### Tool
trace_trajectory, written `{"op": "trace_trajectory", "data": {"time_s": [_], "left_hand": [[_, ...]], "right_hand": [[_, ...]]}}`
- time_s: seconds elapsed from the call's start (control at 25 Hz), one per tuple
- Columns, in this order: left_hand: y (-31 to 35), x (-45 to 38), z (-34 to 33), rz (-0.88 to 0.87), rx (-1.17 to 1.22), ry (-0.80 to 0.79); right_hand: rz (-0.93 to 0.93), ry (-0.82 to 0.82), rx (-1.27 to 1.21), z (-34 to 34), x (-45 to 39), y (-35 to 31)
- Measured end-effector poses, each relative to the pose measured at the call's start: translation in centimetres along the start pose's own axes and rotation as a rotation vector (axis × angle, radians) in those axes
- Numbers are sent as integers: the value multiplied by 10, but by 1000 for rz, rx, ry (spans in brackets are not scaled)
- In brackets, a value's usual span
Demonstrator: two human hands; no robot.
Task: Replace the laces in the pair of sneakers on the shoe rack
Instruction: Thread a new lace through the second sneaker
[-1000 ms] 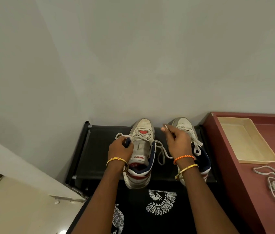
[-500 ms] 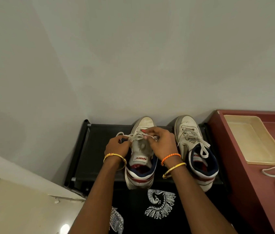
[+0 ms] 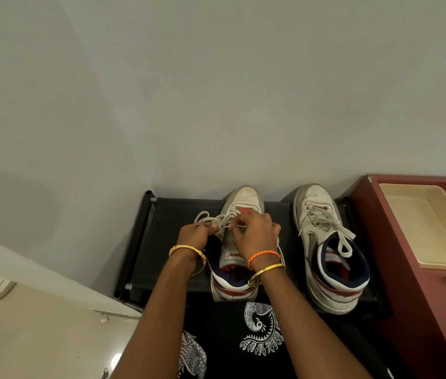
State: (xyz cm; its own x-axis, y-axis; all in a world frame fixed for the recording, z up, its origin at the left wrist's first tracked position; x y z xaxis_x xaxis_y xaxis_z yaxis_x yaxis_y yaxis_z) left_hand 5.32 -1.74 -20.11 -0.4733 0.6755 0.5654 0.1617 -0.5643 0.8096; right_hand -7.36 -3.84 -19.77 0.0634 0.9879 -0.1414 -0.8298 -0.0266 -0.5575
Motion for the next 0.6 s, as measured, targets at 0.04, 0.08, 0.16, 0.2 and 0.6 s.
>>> {"op": "trace_trajectory", "data": {"time_s": [0.04, 0.08, 0.16, 0.2, 0.6], "left_hand": [[0, 0, -1, -4, -9, 3], [-1, -1, -1, -9, -21, 2], [-2, -2, -1, -12, -34, 8], [-2, -3, -1, -14, -38, 11], [-10, -12, -4, 263, 82, -119]], "right_hand": [[-5, 4, -11, 0, 0, 1], [-10, 7, -20, 0, 0, 1], [-18, 15, -30, -1, 1, 1], [-22, 17, -34, -1, 1, 0], [-95, -3, -140, -4, -1, -4]]}}
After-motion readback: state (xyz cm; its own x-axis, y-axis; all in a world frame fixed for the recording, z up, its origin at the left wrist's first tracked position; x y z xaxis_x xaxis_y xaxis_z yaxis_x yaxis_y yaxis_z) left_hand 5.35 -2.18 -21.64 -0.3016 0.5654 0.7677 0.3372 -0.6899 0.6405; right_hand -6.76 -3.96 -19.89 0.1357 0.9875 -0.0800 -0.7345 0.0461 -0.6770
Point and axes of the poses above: each hand's wrist, its own x-axis away from the middle knuckle, its own z-axis out of the back of the hand, y = z × x, the point moved 3 cm from there along -x, towards the middle knuckle, and after that the axes turned 10 degrees about y, right-handed, at the moved point
